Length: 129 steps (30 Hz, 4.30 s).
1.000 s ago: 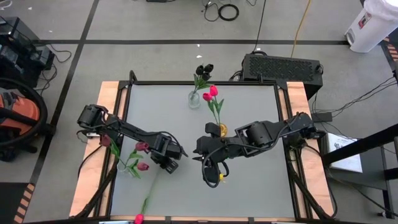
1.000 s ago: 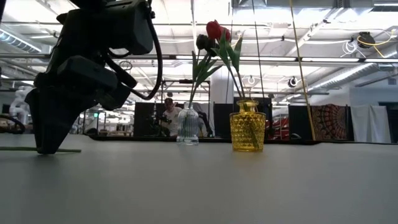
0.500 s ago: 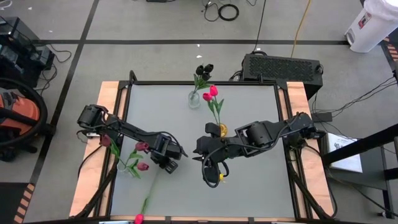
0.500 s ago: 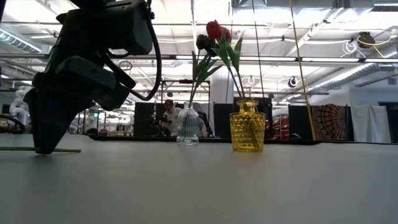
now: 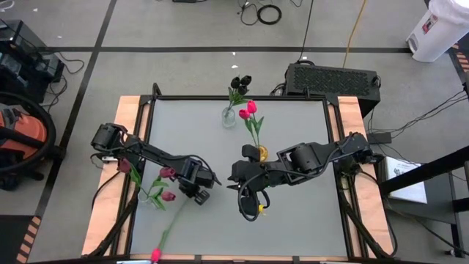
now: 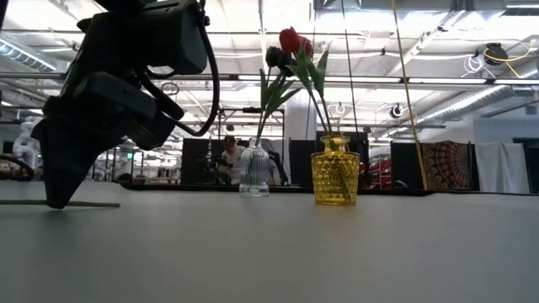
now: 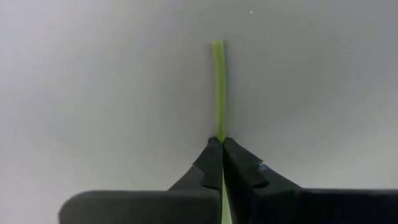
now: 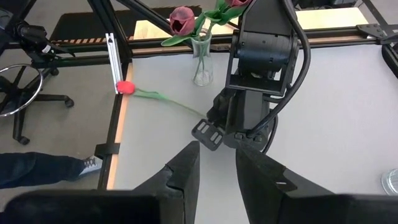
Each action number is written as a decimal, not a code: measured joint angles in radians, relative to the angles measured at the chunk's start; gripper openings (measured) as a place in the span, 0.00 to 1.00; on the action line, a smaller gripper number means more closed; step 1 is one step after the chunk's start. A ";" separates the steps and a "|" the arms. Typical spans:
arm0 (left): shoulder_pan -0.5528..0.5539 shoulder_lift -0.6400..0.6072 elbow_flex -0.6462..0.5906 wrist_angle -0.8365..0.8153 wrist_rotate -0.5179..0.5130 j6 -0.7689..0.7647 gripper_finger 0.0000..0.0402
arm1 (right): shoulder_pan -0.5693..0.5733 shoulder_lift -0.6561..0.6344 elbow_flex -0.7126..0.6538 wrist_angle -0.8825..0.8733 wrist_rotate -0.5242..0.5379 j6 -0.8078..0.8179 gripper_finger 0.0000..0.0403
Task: Sort flowers into vase by color
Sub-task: Put the pink tulip into the yellow vase
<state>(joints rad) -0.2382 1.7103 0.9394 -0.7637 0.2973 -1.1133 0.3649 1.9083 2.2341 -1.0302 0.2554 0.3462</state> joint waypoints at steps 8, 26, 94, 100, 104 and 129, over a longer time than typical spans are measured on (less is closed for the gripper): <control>0.000 0.000 0.000 0.044 0.071 -0.009 0.00 | 0.000 0.000 0.000 0.000 0.000 0.000 0.24; 0.049 0.000 0.074 0.082 0.087 0.003 0.00 | -0.001 0.000 0.000 -0.012 0.001 -0.027 0.24; 0.219 -0.004 1.054 -0.164 0.230 0.553 0.00 | -0.057 -0.235 0.000 -0.129 0.061 -0.097 0.24; 0.212 -0.005 1.073 -0.159 0.235 0.581 0.00 | -0.063 -0.235 0.000 -0.113 0.060 -0.036 0.24; 0.211 -0.005 1.073 -0.159 0.234 0.598 0.00 | -0.064 -0.235 0.000 -0.113 0.058 0.022 0.24; 0.219 -0.006 1.146 -0.114 0.208 0.658 0.00 | -0.090 -0.253 0.000 -0.003 0.024 0.209 0.46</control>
<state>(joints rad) -0.0189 1.7046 2.0853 -0.8777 0.5053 -0.4553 0.2752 1.6554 2.2345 -1.0334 0.2796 0.5557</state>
